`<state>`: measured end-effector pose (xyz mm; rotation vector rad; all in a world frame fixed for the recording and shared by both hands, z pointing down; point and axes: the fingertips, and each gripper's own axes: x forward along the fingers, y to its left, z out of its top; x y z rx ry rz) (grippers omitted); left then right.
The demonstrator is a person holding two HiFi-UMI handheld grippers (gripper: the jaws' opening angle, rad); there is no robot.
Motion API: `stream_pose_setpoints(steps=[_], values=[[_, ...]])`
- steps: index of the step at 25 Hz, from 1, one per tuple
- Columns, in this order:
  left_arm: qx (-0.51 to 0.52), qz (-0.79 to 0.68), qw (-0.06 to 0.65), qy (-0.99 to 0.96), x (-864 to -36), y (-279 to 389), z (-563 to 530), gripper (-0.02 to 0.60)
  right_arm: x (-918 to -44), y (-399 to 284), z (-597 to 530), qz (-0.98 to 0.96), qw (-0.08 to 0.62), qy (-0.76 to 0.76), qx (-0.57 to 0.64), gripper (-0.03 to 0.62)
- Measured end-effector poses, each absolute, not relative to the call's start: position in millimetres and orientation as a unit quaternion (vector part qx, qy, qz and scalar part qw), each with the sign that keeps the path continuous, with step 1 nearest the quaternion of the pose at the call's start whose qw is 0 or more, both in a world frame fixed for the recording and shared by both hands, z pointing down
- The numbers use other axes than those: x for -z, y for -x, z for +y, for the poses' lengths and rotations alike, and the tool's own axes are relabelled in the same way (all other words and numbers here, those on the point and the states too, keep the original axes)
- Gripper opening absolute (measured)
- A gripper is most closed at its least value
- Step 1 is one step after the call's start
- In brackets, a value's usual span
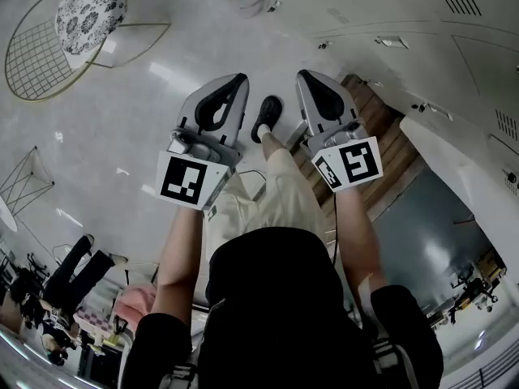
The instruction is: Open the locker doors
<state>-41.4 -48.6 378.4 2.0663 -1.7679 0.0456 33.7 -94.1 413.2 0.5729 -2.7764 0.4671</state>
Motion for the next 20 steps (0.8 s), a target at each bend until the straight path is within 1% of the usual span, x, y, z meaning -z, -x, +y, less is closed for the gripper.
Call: stream_pose_setpoints(steps=[10, 20], values=[[-0.041, -0.616, 0.212, -0.758, -477, 68, -69, 0.015, -513, -20, -103, -0.954, 0.142, -0.212, -0.16, 0.005], [-0.04, -0.597, 0.188, -0.779, -601, 79, -80, 0.015, -628, -20, -119, -0.955, 0.157, -0.218, -0.124, 0.005]])
